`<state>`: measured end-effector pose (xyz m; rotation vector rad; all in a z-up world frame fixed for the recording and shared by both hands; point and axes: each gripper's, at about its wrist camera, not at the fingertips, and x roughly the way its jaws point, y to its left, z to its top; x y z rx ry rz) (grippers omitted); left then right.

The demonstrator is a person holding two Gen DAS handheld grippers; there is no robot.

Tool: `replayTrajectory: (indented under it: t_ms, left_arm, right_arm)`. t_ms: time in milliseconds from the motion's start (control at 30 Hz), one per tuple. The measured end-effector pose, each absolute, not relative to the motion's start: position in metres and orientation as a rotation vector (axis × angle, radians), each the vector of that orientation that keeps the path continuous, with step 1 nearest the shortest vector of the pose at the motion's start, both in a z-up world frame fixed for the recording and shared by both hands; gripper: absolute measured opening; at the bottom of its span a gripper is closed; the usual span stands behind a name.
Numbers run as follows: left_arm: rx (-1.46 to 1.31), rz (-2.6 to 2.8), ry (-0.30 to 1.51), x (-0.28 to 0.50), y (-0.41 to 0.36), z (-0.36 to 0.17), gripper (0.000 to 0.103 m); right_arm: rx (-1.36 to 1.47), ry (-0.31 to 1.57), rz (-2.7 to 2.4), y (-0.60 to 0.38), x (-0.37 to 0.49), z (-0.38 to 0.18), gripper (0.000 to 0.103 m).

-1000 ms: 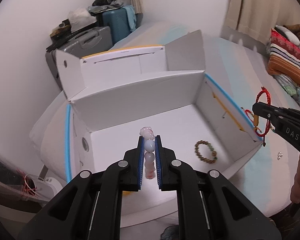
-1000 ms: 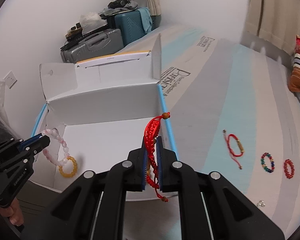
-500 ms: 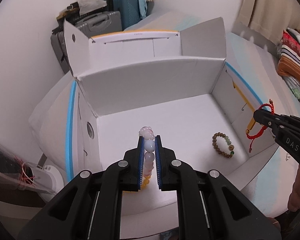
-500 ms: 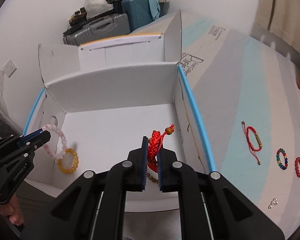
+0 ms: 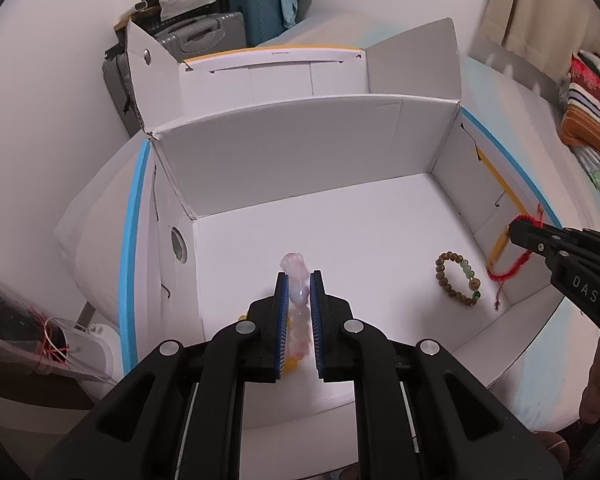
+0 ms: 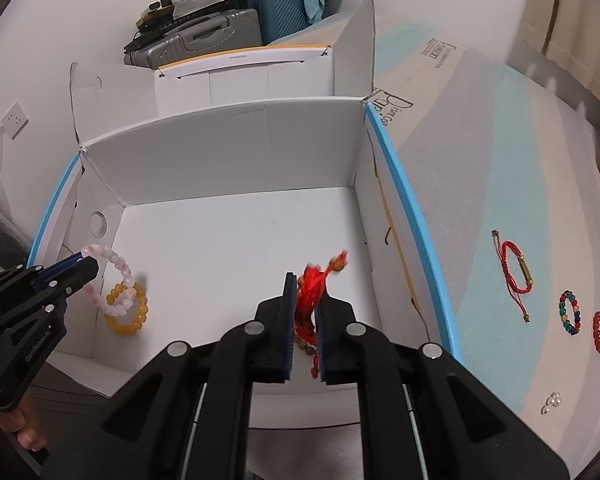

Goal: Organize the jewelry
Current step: 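Open both tools to drop the two bracelets into the white box, then move both open tools back from the box toward the remaining jewelry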

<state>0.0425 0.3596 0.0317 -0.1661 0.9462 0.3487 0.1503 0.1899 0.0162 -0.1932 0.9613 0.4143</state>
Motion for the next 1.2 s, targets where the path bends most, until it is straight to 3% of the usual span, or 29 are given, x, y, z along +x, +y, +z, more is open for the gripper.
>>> replayTrajectory:
  t_ms: [67, 100, 167, 333, 400, 467, 533, 700, 1033, 1200]
  left_arm:
    - [-0.161, 0.359, 0.935, 0.042, 0.359, 0.034, 0.013]
    - [-0.161, 0.359, 0.935, 0.042, 0.358, 0.035, 0.02]
    - [-0.161, 0.365, 0.93, 0.041, 0.357, 0.037, 0.039]
    - [-0.146, 0.391, 0.894, 0.039, 0.352, 0.046, 0.061]
    - [-0.126, 0.42, 0.87, 0.038, 0.349, 0.051, 0.088]
    - [-0.108, 0.433, 0.836, 0.036, 0.346, 0.057, 0.089]
    - [-0.099, 0.431, 0.832, 0.036, 0.342, 0.06, 0.091]
    - [-0.108, 0.423, 0.825, 0.036, 0.336, 0.066, 0.097]
    - [-0.105, 0.369, 0.799, 0.04, 0.307, 0.081, 0.097]
    - [-0.105, 0.318, 0.789, 0.046, 0.284, 0.088, 0.097]
  right_arm:
    - [-0.192, 0.97, 0.41, 0.188, 0.151, 0.016, 0.01]
    - [-0.192, 0.97, 0.408, 0.188, 0.151, 0.016, 0.01]
    - [-0.183, 0.962, 0.408, 0.185, 0.15, 0.018, 0.018]
    - [-0.156, 0.939, 0.411, 0.178, 0.147, 0.026, 0.041]
    - [-0.152, 0.928, 0.409, 0.175, 0.145, 0.03, 0.045]
    - [-0.156, 0.919, 0.404, 0.171, 0.143, 0.033, 0.046]
    - [-0.15, 0.9, 0.394, 0.165, 0.143, 0.039, 0.055]
    - [-0.122, 0.873, 0.373, 0.147, 0.141, 0.049, 0.068]
    - [-0.088, 0.822, 0.314, 0.094, 0.136, 0.064, 0.089]
    - [-0.075, 0.808, 0.29, 0.063, 0.134, 0.068, 0.095]
